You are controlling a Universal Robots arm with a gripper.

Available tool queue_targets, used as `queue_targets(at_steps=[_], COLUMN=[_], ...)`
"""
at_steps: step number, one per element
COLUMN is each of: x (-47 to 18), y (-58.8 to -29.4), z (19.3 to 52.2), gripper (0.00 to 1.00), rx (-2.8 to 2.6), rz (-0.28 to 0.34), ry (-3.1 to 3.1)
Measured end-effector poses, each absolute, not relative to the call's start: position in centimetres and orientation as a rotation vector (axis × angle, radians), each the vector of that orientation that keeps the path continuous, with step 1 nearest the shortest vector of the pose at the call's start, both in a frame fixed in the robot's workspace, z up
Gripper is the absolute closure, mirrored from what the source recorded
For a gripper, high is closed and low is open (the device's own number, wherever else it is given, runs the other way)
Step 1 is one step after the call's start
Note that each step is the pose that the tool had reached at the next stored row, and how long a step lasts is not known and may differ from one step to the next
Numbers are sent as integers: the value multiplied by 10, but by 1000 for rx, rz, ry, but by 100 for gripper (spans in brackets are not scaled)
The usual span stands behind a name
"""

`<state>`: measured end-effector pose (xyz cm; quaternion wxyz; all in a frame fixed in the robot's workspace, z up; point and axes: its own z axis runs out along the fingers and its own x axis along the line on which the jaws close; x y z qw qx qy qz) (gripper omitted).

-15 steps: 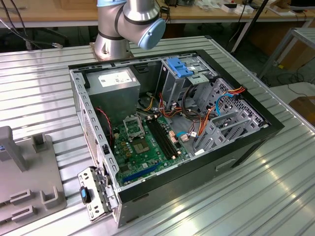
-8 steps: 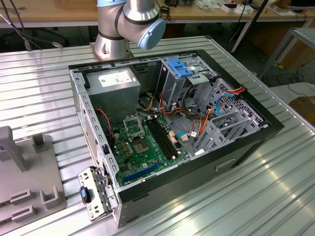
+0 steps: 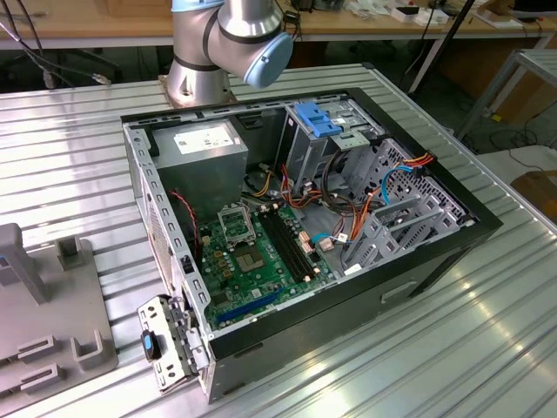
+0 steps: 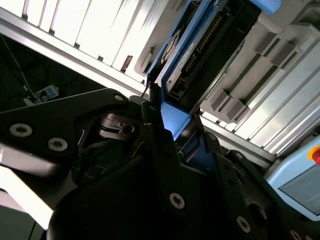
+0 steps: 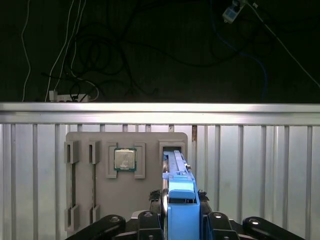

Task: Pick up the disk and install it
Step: 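Pick up the disk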

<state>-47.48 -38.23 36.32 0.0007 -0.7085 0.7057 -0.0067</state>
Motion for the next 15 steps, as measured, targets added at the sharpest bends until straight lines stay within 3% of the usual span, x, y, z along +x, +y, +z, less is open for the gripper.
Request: queue_targets(at_steps=[15], x=[-475], y=[-382], z=[382], gripper=[64], rx=[-2228], rz=[-14], ry=[2219])
